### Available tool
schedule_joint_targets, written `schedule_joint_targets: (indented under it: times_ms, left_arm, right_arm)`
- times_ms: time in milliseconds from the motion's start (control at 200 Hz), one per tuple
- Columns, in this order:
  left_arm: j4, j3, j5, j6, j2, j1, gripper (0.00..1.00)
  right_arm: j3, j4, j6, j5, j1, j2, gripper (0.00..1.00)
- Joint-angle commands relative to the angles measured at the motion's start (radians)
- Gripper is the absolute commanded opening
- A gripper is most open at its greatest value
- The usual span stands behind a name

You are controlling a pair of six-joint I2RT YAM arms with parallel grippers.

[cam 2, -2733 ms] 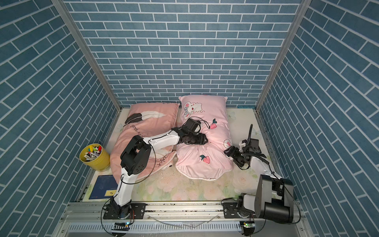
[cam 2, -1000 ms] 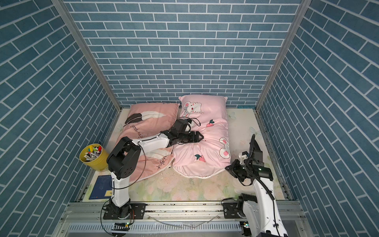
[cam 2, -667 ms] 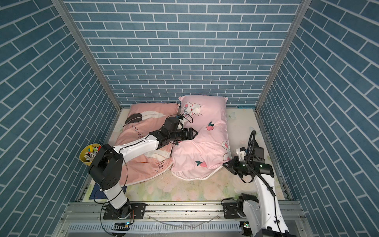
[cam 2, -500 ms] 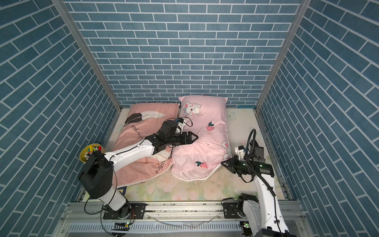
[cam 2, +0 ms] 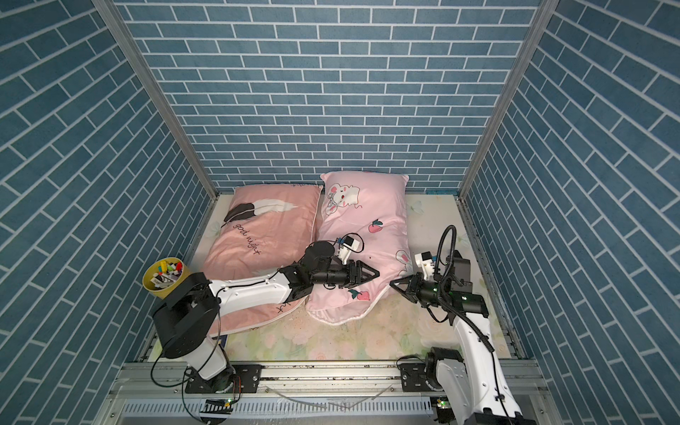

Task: Zip up pillowcases
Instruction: Zip the zipper on the pillowcase.

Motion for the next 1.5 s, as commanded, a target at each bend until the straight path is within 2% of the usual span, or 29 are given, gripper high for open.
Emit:
schedule_joint_targets:
  times_ms: [0,115,655,800,915,1025,1290,1495]
  left_arm:
    - [0.111,-0.013,-0.007,-0.057,0.015,-0.017,0.48]
    - [0.17,-0.019,-0.009,-0.094,0.036,-0.025,0.46]
    - [0.174,-0.017,-0.023,-0.107,0.055,-0.043,0.39]
    - [0.178,-0.018,-0.028,-0.109,0.061,-0.044,0.4]
    - [0.164,-0.014,-0.03,-0.103,0.057,-0.044,0.47]
    - [0.172,-0.017,-0.035,-0.106,0.06,-0.045,0.48]
    - [0.189,-0.024,-0.044,-0.118,0.06,-0.045,0.31]
    - [0.199,-0.032,-0.047,-0.127,0.062,-0.044,0.26]
  right_arm:
    - [-0.024,0.106,0.054,-0.068,0.02,-0.015,0.0]
    - [-0.032,0.146,0.074,-0.068,0.037,-0.007,0.0]
    - [-0.032,0.212,0.078,-0.062,0.06,0.054,0.0]
    - [-0.031,0.23,0.087,-0.065,0.067,0.056,0.0]
    - [-0.031,0.241,0.091,-0.067,0.072,0.06,0.0]
    - [-0.032,0.248,0.092,-0.064,0.075,0.067,0.0]
    - [-0.037,0.243,0.083,-0.051,0.085,0.08,0.0]
    - [-0.028,0.213,0.063,-0.031,0.085,0.074,0.0]
